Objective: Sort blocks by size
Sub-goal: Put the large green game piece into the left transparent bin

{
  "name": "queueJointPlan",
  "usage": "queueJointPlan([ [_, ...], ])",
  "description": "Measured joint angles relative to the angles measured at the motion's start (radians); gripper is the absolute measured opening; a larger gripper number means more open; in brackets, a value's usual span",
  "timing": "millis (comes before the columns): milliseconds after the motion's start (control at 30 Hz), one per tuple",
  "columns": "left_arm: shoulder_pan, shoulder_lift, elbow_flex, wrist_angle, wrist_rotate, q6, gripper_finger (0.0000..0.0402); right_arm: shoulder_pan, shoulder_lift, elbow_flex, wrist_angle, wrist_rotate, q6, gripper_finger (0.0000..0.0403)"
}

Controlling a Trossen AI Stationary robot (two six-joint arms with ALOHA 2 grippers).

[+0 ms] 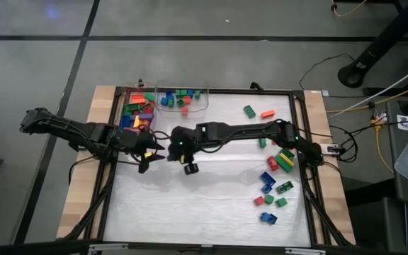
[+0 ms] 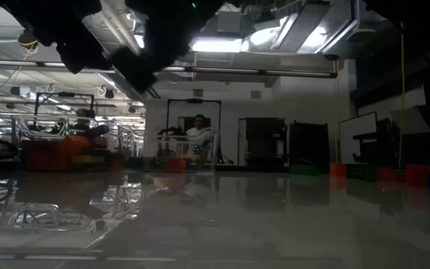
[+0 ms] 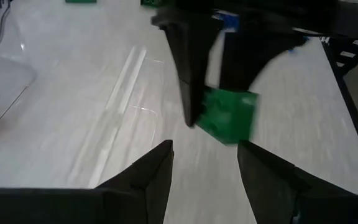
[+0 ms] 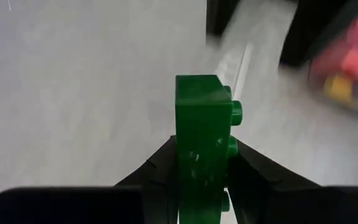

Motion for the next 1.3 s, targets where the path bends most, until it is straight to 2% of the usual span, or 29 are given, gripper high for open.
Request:
queueJointPlan([
  [233,-0.001,-0.001,0.000,0.038,0.004,0.046,0.0169,0.011,0.000,0.000,0.064,0.008,0.137,0.0104],
  [467,0.000,0.000,0.000,0.054,-0.007,0.058,0.0169,0.011,0.000,0.000,0.047,0.100,0.314,0.0104],
  [633,0.001,0.000,0.000,0.050,-0.004,0.082,0.0169,0.008,0.000,0.000,0.046,0.137,0.374,0.0104],
  [1133,-0.001,0.026,0.000,0.049,-0.001,0.127,0.0169,0.009,0.000,-0.002,0.072,0.103,0.389,0.0104],
  [1300,-0.001,0.031,0.000,0.056,0.001,0.127,0.0169,0.009,0.000,0.001,0.025,0.072,0.408,0.0104],
])
